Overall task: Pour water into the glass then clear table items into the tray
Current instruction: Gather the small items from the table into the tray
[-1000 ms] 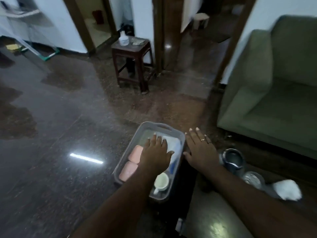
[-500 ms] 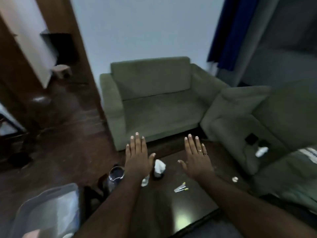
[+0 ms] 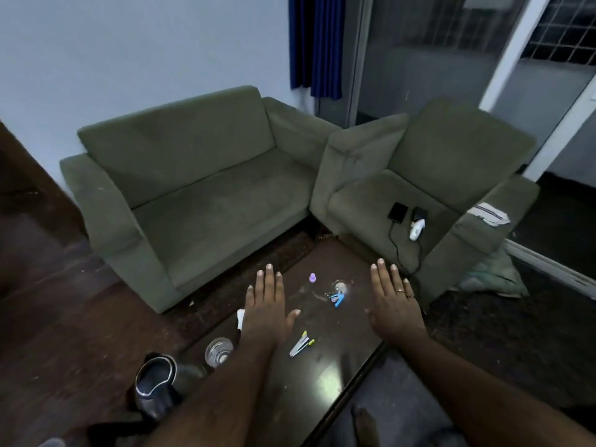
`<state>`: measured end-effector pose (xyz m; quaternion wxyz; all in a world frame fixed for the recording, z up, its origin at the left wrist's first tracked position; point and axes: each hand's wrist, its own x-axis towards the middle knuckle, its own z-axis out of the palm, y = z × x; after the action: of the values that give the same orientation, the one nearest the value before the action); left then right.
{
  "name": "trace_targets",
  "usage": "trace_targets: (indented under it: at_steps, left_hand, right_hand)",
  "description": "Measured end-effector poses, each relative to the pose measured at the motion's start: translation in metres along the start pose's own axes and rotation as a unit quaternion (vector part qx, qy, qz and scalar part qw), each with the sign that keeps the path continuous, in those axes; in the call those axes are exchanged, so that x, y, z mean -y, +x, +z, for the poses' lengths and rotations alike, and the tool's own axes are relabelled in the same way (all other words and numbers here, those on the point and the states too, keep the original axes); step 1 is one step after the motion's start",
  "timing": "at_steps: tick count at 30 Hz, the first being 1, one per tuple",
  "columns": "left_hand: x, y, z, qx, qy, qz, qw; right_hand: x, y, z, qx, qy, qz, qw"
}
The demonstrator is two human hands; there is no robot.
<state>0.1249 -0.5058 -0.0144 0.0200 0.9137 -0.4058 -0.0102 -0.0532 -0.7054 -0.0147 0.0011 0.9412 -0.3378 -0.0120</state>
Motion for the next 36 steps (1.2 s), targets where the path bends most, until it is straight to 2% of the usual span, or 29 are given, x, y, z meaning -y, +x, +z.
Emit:
trace_targets:
  at_steps: [7, 12, 17, 21, 23, 27, 32, 34, 36]
  left_hand:
    - [-0.024, 0.048, 0.093, 0.123, 0.019, 0.031, 0.992]
    - [-0.031, 0.071, 0.187, 0.199, -0.014, 0.004, 0.980]
    - [-0.025, 0.078, 0.269, 0.255, -0.005, 0.018, 0.967]
    - [-0.017, 0.086, 0.303, 0.279, -0.034, 0.026, 0.959]
    - [-0.020, 0.092, 0.311, 0.282, -0.053, 0.031, 0.958]
    - [-0.031, 0.117, 0.311, 0.274, -0.122, 0.009, 0.954]
    - [-0.049, 0.198, 0.279, 0.187, -0.226, -0.059, 0.954]
    - [-0.058, 0.238, 0.264, 0.159, -0.269, -0.053, 0.948]
    - [-0.066, 0.274, 0.253, 0.156, -0.260, -0.041, 0.952]
  right_hand:
    - [-0.007, 0.073, 0.095, 0.056, -0.049, -0.093, 0.993]
    - [0.001, 0.135, 0.182, 0.118, -0.074, -0.135, 0.981]
    - [0.011, 0.182, 0.267, 0.167, -0.092, -0.156, 0.969]
    - [0.014, 0.203, 0.305, 0.199, -0.119, -0.189, 0.954]
    - [0.011, 0.207, 0.313, 0.222, -0.133, -0.197, 0.946]
    - [-0.001, 0.204, 0.315, 0.186, -0.087, -0.190, 0.960]
    - [-0.047, 0.218, 0.299, 0.222, 0.083, -0.066, 0.969]
    - [-0.074, 0.230, 0.288, 0.208, 0.124, -0.035, 0.970]
    - [-0.101, 0.244, 0.275, 0.175, 0.174, -0.004, 0.969]
